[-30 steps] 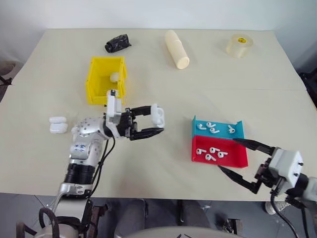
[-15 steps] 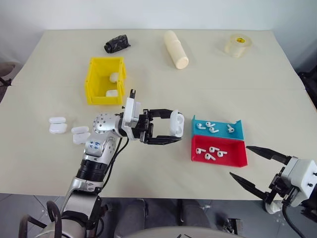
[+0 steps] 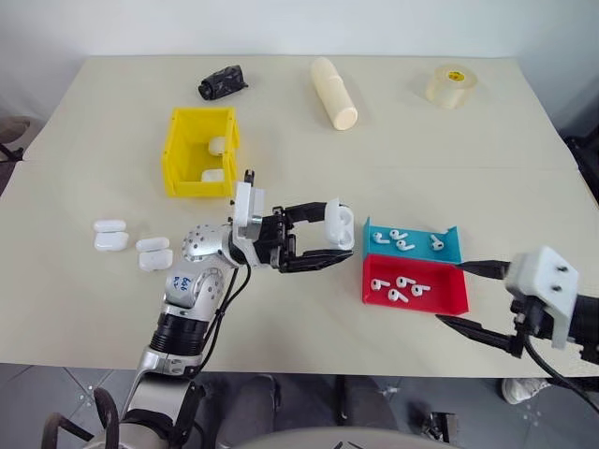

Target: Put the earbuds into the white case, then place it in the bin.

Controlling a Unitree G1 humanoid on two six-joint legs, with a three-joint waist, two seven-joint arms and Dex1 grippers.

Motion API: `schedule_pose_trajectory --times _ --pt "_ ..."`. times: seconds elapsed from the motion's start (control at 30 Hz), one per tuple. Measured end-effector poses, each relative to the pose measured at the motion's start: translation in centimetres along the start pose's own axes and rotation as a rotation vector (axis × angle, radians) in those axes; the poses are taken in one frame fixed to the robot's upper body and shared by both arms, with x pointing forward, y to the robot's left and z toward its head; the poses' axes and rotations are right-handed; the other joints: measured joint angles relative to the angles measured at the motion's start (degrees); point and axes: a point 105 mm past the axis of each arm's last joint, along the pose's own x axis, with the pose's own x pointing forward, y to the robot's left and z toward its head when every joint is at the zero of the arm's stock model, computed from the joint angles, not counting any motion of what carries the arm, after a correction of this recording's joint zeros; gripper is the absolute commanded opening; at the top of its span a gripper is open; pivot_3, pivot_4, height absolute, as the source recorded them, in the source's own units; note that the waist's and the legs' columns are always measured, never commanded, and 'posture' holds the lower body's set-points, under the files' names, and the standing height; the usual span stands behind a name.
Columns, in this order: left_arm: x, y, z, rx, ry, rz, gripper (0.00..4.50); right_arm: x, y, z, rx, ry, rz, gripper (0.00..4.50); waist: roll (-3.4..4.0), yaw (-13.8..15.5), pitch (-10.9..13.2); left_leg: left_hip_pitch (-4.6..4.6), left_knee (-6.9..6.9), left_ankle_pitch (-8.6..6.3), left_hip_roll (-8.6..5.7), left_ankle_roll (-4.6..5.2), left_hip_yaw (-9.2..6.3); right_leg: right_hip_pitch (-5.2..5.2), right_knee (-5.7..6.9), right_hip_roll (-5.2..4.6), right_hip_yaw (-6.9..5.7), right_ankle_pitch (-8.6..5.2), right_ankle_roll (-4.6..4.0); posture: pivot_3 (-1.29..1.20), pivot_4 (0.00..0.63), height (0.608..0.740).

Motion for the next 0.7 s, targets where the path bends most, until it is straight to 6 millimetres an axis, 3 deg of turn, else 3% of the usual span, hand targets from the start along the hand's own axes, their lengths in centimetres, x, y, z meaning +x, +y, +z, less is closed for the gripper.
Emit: schedule_pose_trajectory --times 0.23,0.47,0.7 --pt "0.1 -0.4 -0.3 0.000 -0.015 -0.025 2.83 1.5 -0.6 1.6 0.048 0.080 -0.013 4.50 -0.05 0.03 0.03 -0.08 0.01 0.00 0.04 0.00 -0.04 -0.03 -0.06 -0.05 -0.04 0.01 0.01 0.00 0.150 0.740" --pt "-0.3 -0.6 -0.8 -0.019 -0.012 -0.008 2.83 3.8 1.0 1.3 0.036 0.182 0.026 4.50 -0.05 0.01 0.03 -0.11 -0.02 -0.01 0.05 0.01 -0.05 -0.05 -0.12 -0.07 -0.03 0.01 0.02 0.00 0.150 0.740" --pt "-0.3 -0.7 -1.0 -0.025 -0.010 -0.010 2.83 4.5 1.0 0.4 -0.010 0.259 0.019 4.50 -0.05 0.00 0.03 -0.12 -0.03 -0.01 0.01 0.02 -0.03 -0.07 -0.13 -0.07 -0.03 0.01 0.03 0.00 0.150 0.740"
